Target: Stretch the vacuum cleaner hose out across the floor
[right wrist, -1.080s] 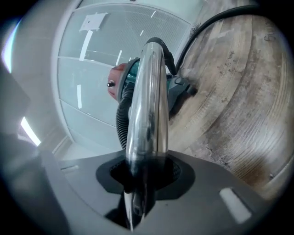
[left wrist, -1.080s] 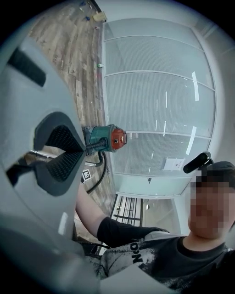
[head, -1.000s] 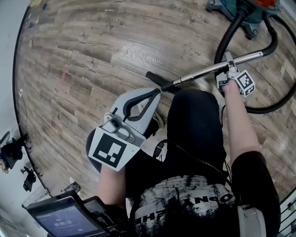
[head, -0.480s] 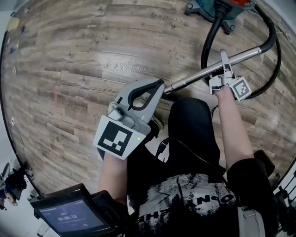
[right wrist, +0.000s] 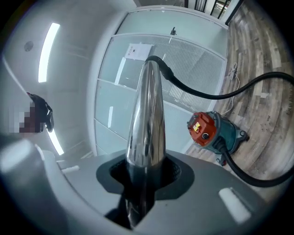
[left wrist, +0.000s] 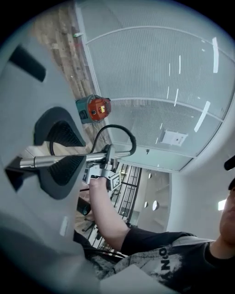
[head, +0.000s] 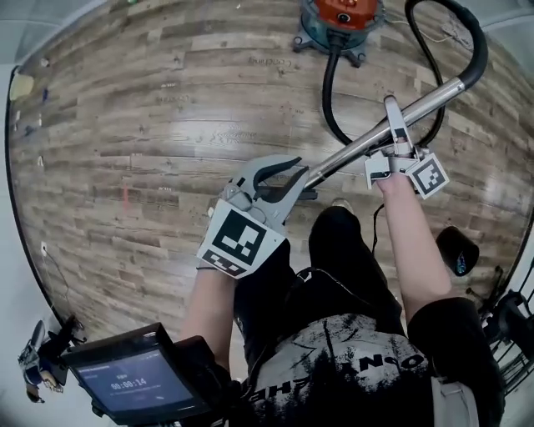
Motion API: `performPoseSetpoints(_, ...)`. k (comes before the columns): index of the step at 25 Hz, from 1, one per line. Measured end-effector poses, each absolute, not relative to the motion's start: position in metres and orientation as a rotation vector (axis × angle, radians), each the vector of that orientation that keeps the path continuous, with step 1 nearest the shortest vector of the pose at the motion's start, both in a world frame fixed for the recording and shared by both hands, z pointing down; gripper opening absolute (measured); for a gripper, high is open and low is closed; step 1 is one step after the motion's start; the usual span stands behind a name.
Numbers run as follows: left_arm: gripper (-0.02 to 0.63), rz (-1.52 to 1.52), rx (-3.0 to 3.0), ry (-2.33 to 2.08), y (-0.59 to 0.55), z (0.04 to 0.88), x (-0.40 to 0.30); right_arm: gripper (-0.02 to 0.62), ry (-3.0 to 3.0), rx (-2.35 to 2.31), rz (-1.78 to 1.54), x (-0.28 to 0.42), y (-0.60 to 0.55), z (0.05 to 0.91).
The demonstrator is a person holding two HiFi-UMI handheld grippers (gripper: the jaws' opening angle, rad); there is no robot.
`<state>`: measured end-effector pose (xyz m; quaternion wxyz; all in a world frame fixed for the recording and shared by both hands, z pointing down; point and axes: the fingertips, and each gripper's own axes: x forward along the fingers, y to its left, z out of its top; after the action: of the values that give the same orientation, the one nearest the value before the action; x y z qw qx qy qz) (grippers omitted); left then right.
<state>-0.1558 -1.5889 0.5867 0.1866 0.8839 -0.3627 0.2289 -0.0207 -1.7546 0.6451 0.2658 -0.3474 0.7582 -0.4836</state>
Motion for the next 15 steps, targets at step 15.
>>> performPoseSetpoints(15,0.258,1.254,2.565,-0.711,-1.524,0.480,0.040,0.115,2.130,-0.752,-1.130,0.070,-1.657,0.384)
